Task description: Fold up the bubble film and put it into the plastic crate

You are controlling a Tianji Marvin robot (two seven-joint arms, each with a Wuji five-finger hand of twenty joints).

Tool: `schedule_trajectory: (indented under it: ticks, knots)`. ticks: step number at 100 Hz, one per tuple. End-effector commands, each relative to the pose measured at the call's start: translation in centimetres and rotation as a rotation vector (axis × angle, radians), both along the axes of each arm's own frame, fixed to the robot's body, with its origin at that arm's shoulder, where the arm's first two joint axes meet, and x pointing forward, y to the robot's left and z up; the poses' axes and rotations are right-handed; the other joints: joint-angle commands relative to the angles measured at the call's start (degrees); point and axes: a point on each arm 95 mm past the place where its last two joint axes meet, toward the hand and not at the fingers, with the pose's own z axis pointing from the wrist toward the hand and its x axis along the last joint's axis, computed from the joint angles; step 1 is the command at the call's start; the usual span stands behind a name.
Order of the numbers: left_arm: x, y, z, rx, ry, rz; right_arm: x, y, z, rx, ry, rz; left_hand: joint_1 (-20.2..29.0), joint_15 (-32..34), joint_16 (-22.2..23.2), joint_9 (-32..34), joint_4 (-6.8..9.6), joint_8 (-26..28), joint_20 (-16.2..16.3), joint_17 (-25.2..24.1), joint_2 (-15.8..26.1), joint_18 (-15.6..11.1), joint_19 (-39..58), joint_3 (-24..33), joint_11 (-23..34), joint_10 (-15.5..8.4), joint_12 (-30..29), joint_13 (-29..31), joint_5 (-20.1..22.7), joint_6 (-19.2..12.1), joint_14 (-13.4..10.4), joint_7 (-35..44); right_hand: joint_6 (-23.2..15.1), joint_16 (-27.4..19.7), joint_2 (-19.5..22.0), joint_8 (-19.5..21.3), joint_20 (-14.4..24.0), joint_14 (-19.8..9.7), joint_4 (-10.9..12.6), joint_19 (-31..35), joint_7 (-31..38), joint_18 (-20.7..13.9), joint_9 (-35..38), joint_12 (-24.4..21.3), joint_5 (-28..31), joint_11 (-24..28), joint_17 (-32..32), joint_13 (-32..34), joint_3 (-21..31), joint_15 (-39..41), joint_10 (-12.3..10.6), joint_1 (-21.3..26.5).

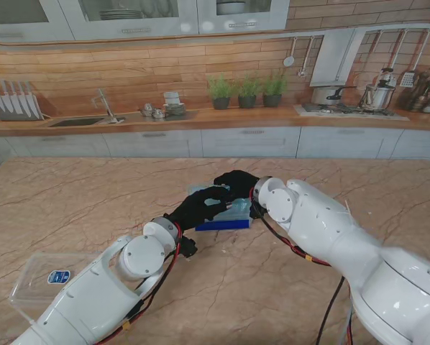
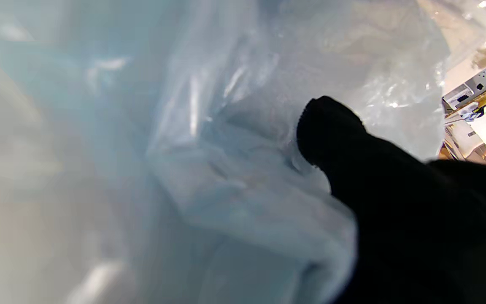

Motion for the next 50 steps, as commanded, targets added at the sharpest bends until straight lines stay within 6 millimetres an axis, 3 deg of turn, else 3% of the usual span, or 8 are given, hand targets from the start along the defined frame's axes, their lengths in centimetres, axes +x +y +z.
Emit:
schedule_trajectory:
  ticks: [1, 8, 12, 28, 50]
  knots:
    - [0.14, -0.26, -0.26, -0.001, 0.015, 0.005, -0.17, 0.18, 0.28, 0.001, -0.014, 0.008, 1.1, 1.2, 1.3, -1.6, 1.38, 0.1, 1.3, 0.4, 2.5, -0.7, 2.8, -0.4, -0.4, -1.0, -1.2, 0.5, -0.5, -1.1, 2.0, 0.9, -0.1, 0.6, -2.6, 1.4, 1.6, -0.4, 2.4, -1.0, -1.7, -0.3, -1.8, 0.8, -0.9, -1.5, -1.2, -1.4, -0.7, -1.0, -0.5, -2.8]
    - [0.34, -0.36, -0.38, 0.003, 0.021, 0.014, -0.25, 0.02, 0.58, -0.009, -0.027, 0.012, 1.1, 0.9, 1.3, -2.2, 1.39, 0.1, 1.6, 0.0, 2.5, -0.7, 2.6, -0.5, -0.5, -0.8, -1.3, 0.2, -0.5, -1.0, 2.1, 0.8, -0.2, 0.4, -2.4, 1.8, 1.5, -0.6, 2.5, -1.8, -2.9, -0.3, -3.4, 0.6, -1.6, -2.3, -2.4, -3.1, -0.6, -2.1, -0.7, -3.8]
    - [0.44, -0.39, -0.42, 0.005, 0.024, 0.019, -0.29, -0.10, 0.73, -0.014, -0.034, 0.015, 1.1, 0.9, 1.3, -2.5, 1.39, 0.1, 1.7, -0.1, 2.6, -0.7, 2.4, -0.6, -0.5, -0.7, -1.3, 0.1, -0.6, -1.2, 2.1, 0.7, -0.2, 0.5, -2.5, 4.2, 1.7, -0.8, 2.5, -2.8, -5.3, -0.2, -4.1, 0.7, -1.6, -2.7, -3.1, -4.1, -0.1, -3.1, -0.9, -4.6]
    - [0.23, -0.35, -0.19, -0.028, 0.031, 0.028, -0.42, -0.40, 1.02, -0.025, -0.044, 0.011, 1.4, 0.5, 1.2, -2.7, 1.47, 0.2, 2.0, -1.2, 2.8, -0.6, 1.6, -0.7, 0.0, -0.7, -1.2, -0.8, -1.0, -1.2, 2.4, 0.7, -0.2, 0.4, -2.1, 4.7, 1.6, -0.8, 2.7, -3.6, -5.6, 0.0, -4.8, 0.7, -1.8, -3.0, -3.8, -5.2, -0.3, -3.8, -0.9, -4.9]
    - [-0.21, -0.23, 0.41, -0.048, -0.063, 0.040, -0.46, -0.41, 0.78, -0.039, -0.035, 0.010, 1.8, -2.8, -0.2, -3.7, 1.37, 0.3, 1.5, -4.1, 2.4, -0.4, -1.3, -0.9, -1.0, -4.6, -1.7, -2.8, -1.2, -2.0, 1.8, 0.8, 0.0, 0.4, -1.9, 4.8, 1.8, -0.7, 2.9, -3.9, -6.1, 0.1, -5.3, 0.7, -2.0, -3.3, -4.1, -5.5, -0.7, -4.1, -0.9, -5.3]
